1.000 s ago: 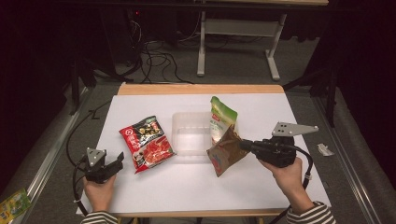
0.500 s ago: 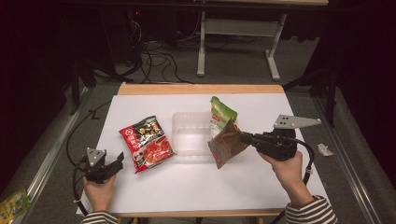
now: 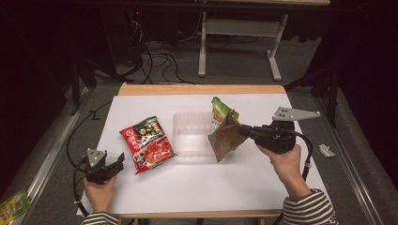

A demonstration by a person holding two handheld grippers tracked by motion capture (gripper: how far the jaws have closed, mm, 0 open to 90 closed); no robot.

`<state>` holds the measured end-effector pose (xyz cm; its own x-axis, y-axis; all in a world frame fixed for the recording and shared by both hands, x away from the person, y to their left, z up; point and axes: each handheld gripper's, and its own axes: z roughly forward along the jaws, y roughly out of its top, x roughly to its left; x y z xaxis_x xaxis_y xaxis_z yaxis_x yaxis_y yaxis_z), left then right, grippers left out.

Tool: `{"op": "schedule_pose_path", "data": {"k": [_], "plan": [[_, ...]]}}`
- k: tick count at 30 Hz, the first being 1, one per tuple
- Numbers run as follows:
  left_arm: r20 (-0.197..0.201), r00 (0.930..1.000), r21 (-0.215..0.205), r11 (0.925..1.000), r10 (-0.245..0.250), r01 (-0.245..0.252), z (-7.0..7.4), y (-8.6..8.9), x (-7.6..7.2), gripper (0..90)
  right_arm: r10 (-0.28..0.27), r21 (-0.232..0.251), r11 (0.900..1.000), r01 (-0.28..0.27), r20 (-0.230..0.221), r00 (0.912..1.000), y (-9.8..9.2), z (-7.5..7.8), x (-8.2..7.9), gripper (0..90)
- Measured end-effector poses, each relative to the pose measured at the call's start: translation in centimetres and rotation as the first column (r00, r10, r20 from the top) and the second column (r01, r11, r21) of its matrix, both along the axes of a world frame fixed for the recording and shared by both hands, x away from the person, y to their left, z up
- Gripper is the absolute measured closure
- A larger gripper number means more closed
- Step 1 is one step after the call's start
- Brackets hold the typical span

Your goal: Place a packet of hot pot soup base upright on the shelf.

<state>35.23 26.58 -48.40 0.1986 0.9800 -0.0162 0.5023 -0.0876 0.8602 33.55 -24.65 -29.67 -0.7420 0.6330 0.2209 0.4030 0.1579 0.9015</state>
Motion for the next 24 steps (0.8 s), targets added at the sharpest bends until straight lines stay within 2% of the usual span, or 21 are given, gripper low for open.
{"op": "schedule_pose_path", "data": {"k": [12, 24], "plan": [[-0.001, 1.0, 0.0, 1.0, 0.0, 0.0, 0.0, 0.0, 0.0, 31.5, -0.029, 0.02, 0.999, 0.029, -0.015, 0.9995, 0.5, 0.1, 1.8, 90.0], [-0.001, 1.0, -0.001, 1.0, -0.001, 0.001, 0.0, 0.0, 0.0, 31.5, -0.068, 0.014, 0.998, 0.069, -0.037, 0.997, 1.5, 0.0, 3.9, 90.0]]}}
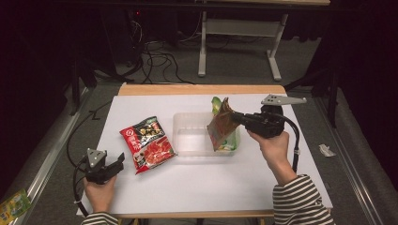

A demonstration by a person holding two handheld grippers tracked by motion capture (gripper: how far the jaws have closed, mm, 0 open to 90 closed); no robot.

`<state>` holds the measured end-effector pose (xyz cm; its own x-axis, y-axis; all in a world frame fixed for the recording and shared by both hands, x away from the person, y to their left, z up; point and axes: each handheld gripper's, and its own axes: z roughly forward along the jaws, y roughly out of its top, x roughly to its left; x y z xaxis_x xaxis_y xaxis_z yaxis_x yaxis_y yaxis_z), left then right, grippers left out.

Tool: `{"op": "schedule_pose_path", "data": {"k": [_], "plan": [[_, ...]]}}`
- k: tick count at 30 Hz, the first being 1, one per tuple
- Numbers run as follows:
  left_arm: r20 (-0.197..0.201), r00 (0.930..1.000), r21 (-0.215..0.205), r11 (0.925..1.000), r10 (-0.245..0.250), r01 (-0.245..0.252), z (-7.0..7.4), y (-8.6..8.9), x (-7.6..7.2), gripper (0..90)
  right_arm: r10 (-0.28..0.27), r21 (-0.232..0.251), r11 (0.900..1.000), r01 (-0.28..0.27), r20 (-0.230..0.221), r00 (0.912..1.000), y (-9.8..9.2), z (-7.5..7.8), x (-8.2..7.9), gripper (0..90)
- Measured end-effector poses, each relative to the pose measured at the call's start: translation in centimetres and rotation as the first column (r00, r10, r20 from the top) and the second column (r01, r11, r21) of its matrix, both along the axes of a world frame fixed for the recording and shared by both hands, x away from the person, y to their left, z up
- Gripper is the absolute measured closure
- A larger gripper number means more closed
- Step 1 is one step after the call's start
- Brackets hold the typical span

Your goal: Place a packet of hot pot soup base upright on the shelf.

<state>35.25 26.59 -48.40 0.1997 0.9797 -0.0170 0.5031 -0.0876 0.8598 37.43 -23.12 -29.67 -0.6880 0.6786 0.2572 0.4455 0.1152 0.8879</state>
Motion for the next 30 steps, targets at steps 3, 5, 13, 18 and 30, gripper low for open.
{"op": "schedule_pose_path", "data": {"k": [3, 5, 13, 18, 30], "plan": [[0.0, 1.0, 0.0, 1.0, 0.0, 0.0, 0.0, 0.0, 0.0, 31.5, -0.01, 0.008, 1.0, 0.01, -0.005, 0.9999, 0.3, -0.1, 0.5, 90.0], [0.0, 1.0, 0.0, 1.0, 0.0, 0.0, 0.0, 0.0, 0.0, 31.5, -0.02, 0.01, 1.0, 0.02, -0.006, 0.9998, 0.4, -0.1, 0.8, 90.0], [0.0, 1.0, -0.001, 1.0, 0.0, 0.0, 0.0, 0.0, 0.0, 31.5, -0.033, 0.03, 0.999, 0.033, -0.018, 0.9993, 0.9, -0.2, 1.8, 90.0], [0.001, 1.0, -0.002, 1.0, 0.0, 0.0, 0.0, 0.0, 0.0, 31.5, -0.03, 0.04, 0.999, 0.031, -0.025, 0.9992, 1.3, -0.2, 2.1, 90.0], [0.003, 1.0, -0.001, 1.0, 0.002, -0.002, 0.0, 0.0, 0.0, 31.4, -0.026, 0.048, 0.999, 0.026, -0.009, 0.9996, 1.8, 0.3, 2.0, 90.0]]}}
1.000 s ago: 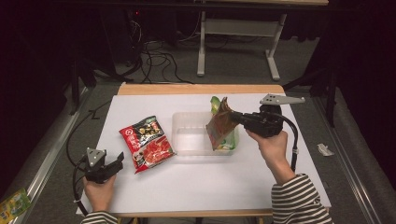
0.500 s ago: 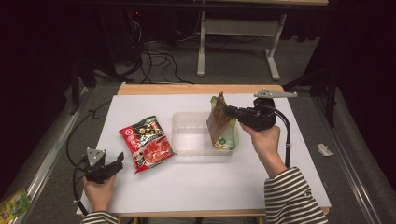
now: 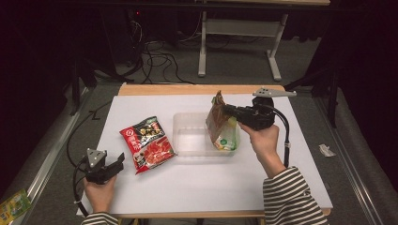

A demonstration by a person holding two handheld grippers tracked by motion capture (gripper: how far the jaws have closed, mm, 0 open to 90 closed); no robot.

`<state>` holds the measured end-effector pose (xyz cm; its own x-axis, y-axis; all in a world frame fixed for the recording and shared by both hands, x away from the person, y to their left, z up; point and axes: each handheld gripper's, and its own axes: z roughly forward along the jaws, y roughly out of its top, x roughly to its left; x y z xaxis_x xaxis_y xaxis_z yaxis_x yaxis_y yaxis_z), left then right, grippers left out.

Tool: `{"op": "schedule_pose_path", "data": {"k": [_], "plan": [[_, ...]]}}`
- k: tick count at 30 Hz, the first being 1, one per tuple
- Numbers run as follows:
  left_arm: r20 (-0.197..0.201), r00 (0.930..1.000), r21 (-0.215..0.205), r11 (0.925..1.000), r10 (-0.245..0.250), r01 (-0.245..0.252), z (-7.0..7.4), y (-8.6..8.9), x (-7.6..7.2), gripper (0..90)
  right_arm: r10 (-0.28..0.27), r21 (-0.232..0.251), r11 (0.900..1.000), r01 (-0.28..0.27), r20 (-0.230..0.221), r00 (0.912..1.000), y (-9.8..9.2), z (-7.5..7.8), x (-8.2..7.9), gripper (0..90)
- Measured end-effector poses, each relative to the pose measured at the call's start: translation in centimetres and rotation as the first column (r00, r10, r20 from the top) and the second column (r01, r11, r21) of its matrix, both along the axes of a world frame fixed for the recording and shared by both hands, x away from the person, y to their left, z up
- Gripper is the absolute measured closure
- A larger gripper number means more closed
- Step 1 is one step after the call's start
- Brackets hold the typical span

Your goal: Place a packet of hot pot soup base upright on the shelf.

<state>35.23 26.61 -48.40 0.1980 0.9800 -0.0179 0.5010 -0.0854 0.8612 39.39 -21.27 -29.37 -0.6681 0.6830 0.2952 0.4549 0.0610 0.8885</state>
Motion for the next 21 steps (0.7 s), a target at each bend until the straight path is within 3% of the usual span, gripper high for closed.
{"op": "schedule_pose_path", "data": {"k": [10, 21], "plan": [[0.001, 1.0, -0.002, 1.0, 0.0, 0.0, 0.0, 0.0, 0.0, 31.4, -0.018, -0.006, 1.0, 0.018, -0.013, 0.9997, 0.2, -0.3, 0.1, 90.0], [0.002, 1.0, -0.003, 1.0, 0.0, 0.0, 0.0, 0.0, 0.0, 31.4, -0.054, -0.062, 0.997, 0.053, -0.018, 0.9984, 0.2, -0.9, 0.1, 90.0]]}}
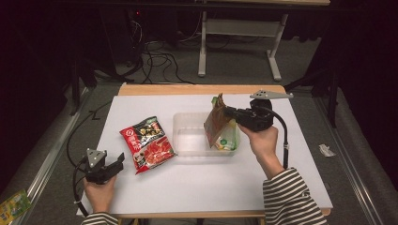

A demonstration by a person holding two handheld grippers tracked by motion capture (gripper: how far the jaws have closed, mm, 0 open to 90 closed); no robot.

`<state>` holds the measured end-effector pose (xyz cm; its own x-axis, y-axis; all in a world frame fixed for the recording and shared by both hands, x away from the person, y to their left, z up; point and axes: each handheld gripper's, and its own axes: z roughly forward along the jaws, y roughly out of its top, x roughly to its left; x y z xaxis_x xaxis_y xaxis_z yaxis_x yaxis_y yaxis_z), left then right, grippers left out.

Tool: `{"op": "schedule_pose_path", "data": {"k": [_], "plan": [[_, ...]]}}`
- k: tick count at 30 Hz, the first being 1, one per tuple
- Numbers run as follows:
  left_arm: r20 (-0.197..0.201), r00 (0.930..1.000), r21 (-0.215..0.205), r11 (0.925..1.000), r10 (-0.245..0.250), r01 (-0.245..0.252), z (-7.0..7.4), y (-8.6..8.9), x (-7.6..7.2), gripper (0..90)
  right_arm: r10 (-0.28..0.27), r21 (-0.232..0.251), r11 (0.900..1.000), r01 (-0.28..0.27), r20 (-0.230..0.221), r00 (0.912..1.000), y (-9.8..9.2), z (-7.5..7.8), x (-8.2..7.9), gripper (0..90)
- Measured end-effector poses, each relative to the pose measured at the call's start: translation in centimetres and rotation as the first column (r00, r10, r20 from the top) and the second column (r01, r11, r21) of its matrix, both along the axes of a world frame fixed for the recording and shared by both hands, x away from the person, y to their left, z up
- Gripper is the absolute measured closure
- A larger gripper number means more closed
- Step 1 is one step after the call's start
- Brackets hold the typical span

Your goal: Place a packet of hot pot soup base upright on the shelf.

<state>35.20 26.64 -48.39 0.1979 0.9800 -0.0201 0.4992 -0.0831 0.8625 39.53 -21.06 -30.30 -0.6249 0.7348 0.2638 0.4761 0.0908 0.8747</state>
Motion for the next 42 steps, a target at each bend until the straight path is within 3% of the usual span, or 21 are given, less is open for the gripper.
{"op": "schedule_pose_path", "data": {"k": [6, 23, 26, 30, 36, 42], "plan": [[0.0, 1.0, 0.0, 1.0, 0.0, 0.0, 0.0, 0.0, 0.0, 31.3, 0.001, 0.014, 1.0, -0.001, -0.013, 0.9999, 0.1, -0.8, 0.1, 89.9], [-0.001, 1.0, 0.004, 1.0, 0.0, 0.0, 0.0, -0.1, 0.0, 31.4, -0.031, -0.049, 0.998, 0.031, 0.007, 0.9995, 0.9, -1.0, -0.1, 90.0], [0.001, 1.0, 0.001, 1.0, 0.002, -0.002, 0.0, 0.0, 0.0, 31.4, -0.039, -0.077, 0.996, 0.038, -0.013, 0.9992, 1.3, -1.5, 0.2, 90.0], [-0.002, 1.0, 0.003, 1.0, -0.001, 0.001, 0.0, -0.1, 0.0, 31.3, -0.038, -0.061, 0.997, 0.037, -0.015, 0.9992, 1.4, -1.9, 0.1, 90.0], [0.001, 1.0, 0.003, 1.0, 0.001, -0.001, 0.0, -0.1, 0.0, 31.3, -0.052, -0.1, 0.994, 0.048, -0.033, 0.9981, 1.5, -2.3, 0.7, 90.0], [-0.001, 1.0, 0.003, 1.0, -0.001, 0.001, 0.0, 0.0, 0.0, 31.4, -0.064, -0.096, 0.994, 0.059, -0.044, 0.997, 1.6, -3.1, 1.6, 89.9]]}}
